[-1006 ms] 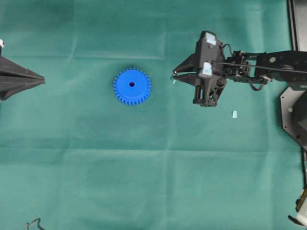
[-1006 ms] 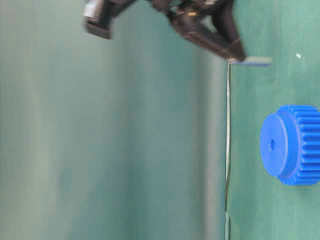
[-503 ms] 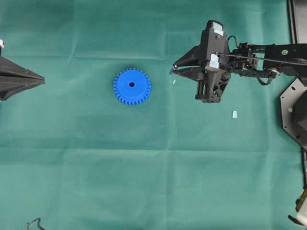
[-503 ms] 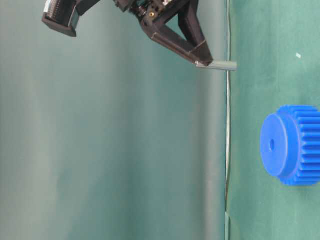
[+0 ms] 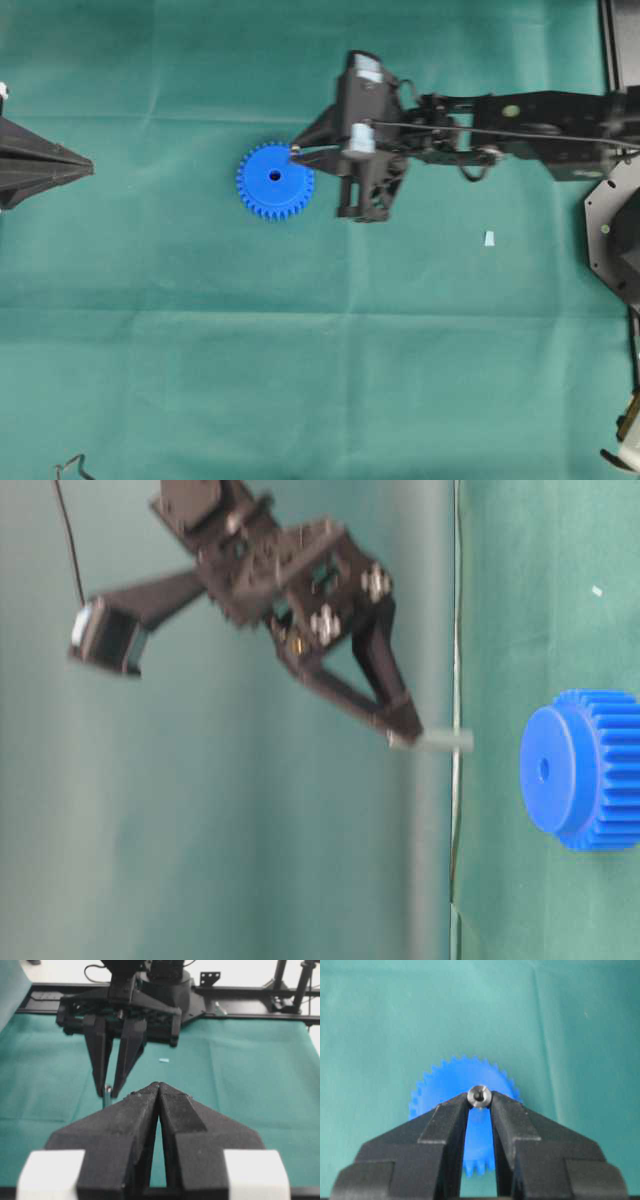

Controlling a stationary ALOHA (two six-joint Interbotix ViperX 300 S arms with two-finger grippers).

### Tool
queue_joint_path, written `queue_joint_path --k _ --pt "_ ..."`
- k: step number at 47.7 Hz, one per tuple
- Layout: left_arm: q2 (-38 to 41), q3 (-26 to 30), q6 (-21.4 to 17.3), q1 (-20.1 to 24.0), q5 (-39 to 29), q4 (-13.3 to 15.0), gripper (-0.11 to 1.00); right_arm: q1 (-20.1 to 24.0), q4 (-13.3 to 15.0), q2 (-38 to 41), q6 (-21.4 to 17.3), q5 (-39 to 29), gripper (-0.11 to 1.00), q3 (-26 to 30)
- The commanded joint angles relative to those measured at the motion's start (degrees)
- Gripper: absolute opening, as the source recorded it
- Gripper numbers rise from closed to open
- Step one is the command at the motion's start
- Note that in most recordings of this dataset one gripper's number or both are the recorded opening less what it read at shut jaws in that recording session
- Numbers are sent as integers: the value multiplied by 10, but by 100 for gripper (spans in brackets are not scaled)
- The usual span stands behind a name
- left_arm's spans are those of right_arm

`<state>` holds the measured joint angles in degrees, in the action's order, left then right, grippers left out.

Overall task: Insert the shaft into the center hole of the gear.
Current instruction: 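Carry the shaft left over the blue gear's center hole, then lower and press the shaft down into the gear's center hole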

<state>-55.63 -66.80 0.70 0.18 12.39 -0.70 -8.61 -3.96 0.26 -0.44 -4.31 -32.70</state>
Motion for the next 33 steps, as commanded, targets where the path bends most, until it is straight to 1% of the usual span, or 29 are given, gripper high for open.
queue_joint_path --k 1,13,26,33 --pt "3 16 1 1 3 -2 0 0 -2 5 -2 -5 16 32" --pt "3 16 0 1 3 -2 0 0 -2 19 -2 -2 16 33" --pt "4 15 1 1 3 -2 0 0 -6 65 -4 15 16 30" --pt "4 16 1 1 4 -2 0 0 -6 70 -8 17 16 29"
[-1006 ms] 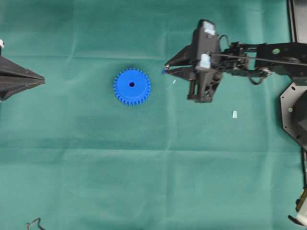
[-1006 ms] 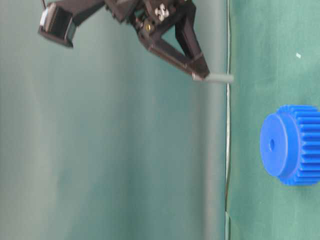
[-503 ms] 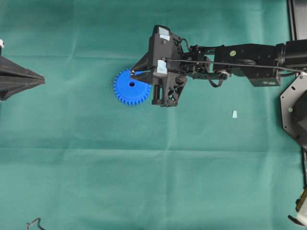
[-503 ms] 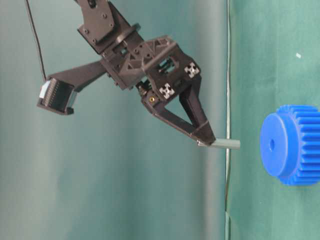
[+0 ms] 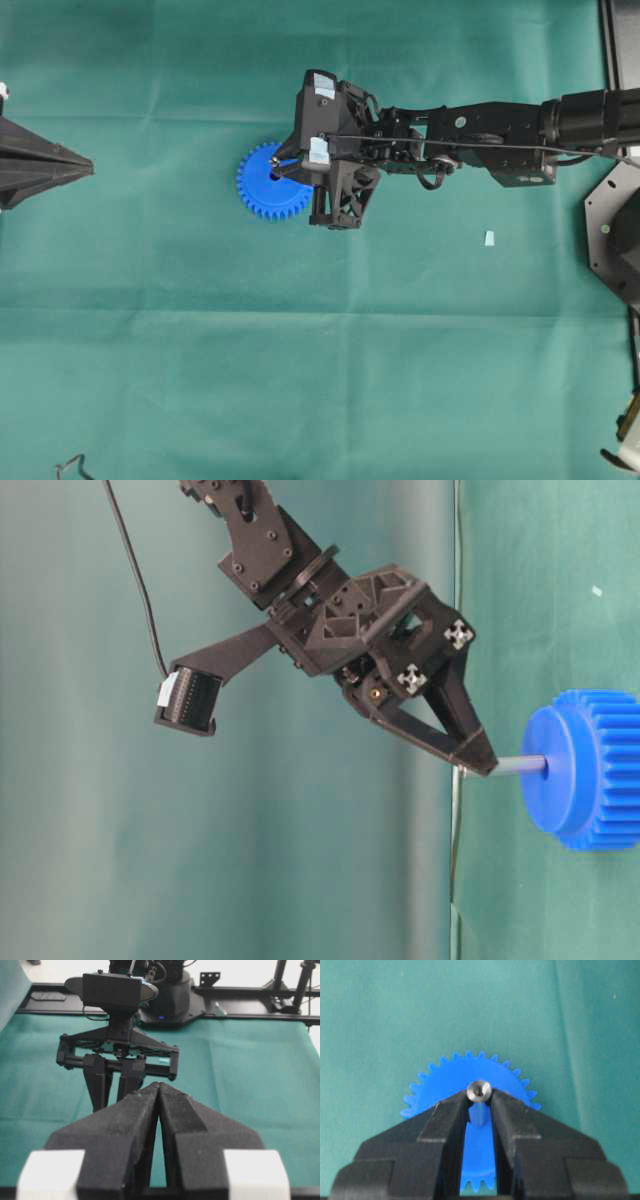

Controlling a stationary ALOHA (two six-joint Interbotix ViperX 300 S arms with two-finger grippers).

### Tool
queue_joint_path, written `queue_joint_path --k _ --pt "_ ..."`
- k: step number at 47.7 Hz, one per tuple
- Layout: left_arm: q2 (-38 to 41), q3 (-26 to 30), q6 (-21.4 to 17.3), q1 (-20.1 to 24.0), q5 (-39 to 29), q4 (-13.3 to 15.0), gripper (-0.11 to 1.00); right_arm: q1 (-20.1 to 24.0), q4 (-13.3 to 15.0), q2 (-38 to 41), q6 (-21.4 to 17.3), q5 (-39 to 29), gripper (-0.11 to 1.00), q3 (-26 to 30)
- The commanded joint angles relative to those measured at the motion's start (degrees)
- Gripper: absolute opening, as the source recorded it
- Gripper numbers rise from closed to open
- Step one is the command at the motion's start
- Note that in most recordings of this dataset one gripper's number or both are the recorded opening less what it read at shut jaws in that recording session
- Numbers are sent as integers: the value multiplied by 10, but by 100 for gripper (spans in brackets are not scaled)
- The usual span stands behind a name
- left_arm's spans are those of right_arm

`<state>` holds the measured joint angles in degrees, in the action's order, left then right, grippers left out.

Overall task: Insert the shaft into the center hole of the gear.
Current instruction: 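Lower and press the shaft down into the gear's center hole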

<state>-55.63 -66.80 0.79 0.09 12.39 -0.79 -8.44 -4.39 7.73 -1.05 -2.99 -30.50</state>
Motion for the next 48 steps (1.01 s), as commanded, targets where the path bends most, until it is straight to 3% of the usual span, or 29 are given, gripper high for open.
queue_joint_path --k 1,48 --pt "4 16 0 2 4 -1 0 -2 -2 -4 -2 4 16 7" --pt "4 16 0 2 3 -1 0 0 -2 -29 -4 12 16 11"
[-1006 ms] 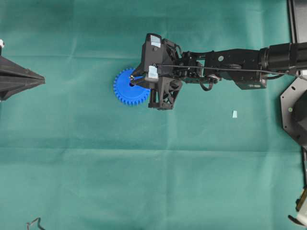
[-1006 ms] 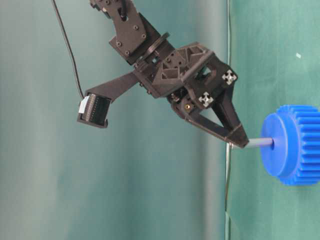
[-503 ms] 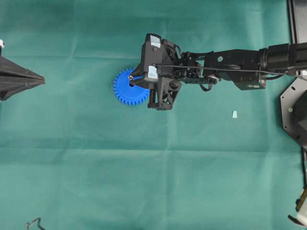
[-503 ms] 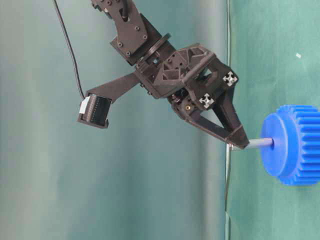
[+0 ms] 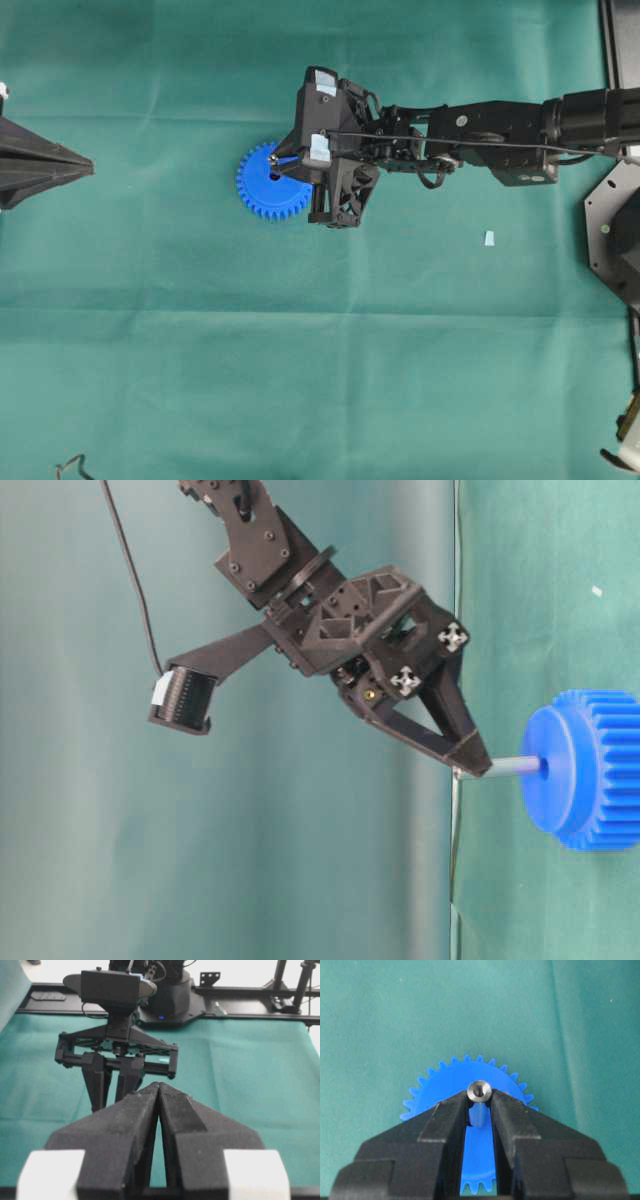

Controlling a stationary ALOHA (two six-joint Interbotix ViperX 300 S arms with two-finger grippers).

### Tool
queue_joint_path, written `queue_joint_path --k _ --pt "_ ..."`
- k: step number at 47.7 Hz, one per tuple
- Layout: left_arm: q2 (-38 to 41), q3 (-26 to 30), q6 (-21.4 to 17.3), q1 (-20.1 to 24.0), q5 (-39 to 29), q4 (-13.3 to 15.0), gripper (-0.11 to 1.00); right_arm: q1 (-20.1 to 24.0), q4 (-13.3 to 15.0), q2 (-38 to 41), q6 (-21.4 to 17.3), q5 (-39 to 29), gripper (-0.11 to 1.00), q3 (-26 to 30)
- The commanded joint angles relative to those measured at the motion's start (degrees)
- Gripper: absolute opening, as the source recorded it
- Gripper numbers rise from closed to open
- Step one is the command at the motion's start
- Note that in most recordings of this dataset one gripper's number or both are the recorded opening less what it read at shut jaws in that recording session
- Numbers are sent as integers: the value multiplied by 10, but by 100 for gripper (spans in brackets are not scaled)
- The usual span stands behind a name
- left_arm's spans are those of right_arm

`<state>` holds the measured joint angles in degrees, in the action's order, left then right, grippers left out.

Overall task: Insert the shaft into the center hole of the gear.
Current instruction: 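Lower and press the shaft down into the gear's center hole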

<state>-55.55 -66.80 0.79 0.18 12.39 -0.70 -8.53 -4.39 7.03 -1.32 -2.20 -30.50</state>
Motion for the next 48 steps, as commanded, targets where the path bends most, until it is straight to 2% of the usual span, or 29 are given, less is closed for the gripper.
queue_joint_path --k 1,21,48 --pt "4 16 0 1 3 -2 0 1 -2 -23 -1 5 16 11" --pt "4 16 0 1 4 -2 0 4 -2 -13 -20 27 16 2" --pt "4 15 0 1 4 -2 0 5 -3 34 -25 76 16 -13"
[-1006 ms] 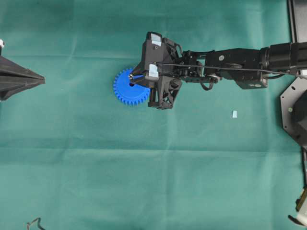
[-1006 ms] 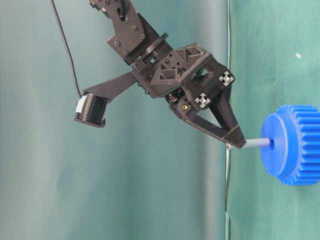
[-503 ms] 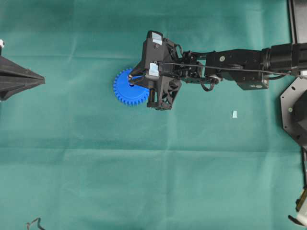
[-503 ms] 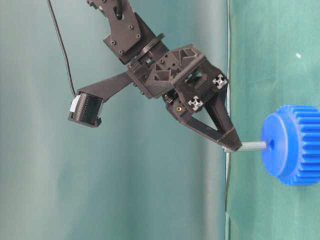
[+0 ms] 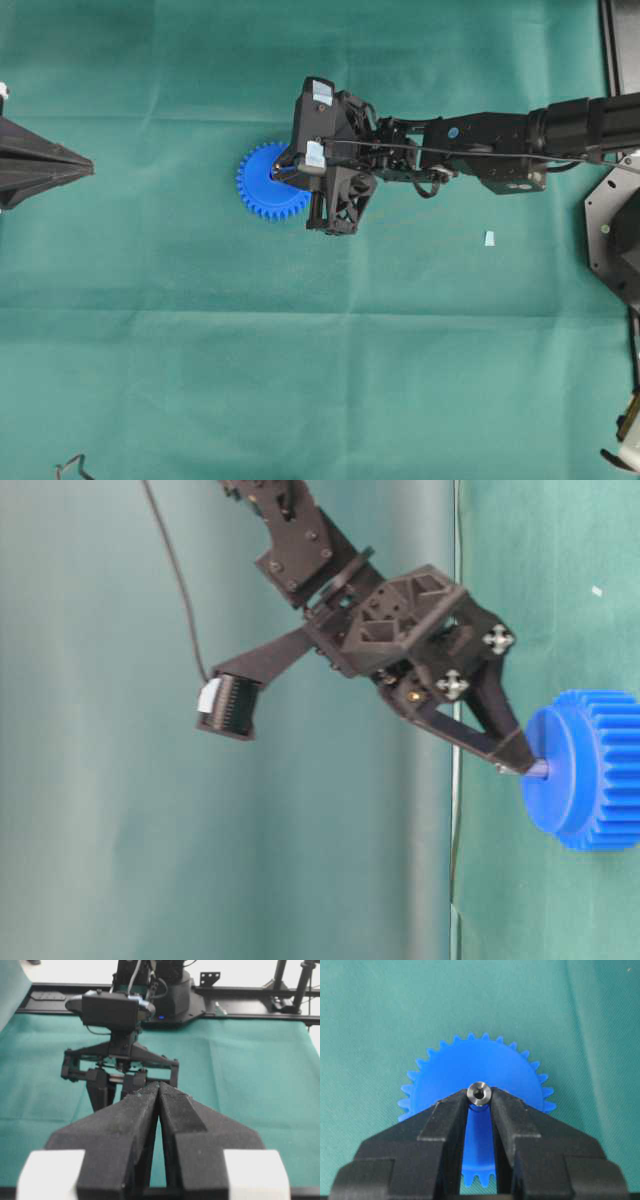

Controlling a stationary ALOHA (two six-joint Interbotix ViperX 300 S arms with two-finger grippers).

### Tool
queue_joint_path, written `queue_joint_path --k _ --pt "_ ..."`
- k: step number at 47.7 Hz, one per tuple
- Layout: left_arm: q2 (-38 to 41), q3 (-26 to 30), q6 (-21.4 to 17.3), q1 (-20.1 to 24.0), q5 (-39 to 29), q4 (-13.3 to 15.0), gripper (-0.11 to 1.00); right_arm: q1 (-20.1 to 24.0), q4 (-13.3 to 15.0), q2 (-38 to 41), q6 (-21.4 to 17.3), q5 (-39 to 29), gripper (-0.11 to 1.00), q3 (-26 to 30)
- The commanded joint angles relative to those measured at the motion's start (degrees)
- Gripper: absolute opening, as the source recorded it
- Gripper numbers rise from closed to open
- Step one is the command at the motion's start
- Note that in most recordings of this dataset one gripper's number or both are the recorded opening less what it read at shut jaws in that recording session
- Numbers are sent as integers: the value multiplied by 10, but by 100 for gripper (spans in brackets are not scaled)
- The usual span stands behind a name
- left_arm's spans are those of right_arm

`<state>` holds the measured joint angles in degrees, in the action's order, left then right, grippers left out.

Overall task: Insert the shaft into the center hole of the gear.
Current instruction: 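Lower and press the shaft down into the gear's center hole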

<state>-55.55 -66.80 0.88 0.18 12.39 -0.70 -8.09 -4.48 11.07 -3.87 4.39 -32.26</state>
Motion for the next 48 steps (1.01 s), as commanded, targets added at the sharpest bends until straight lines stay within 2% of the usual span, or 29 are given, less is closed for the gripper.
queue_joint_path --k 1,48 --pt "4 15 -1 1 3 -2 0 0 -2 -4 0 11 16 4" --pt "4 15 -1 1 -2 -2 0 0 0 10 1 -12 16 8"
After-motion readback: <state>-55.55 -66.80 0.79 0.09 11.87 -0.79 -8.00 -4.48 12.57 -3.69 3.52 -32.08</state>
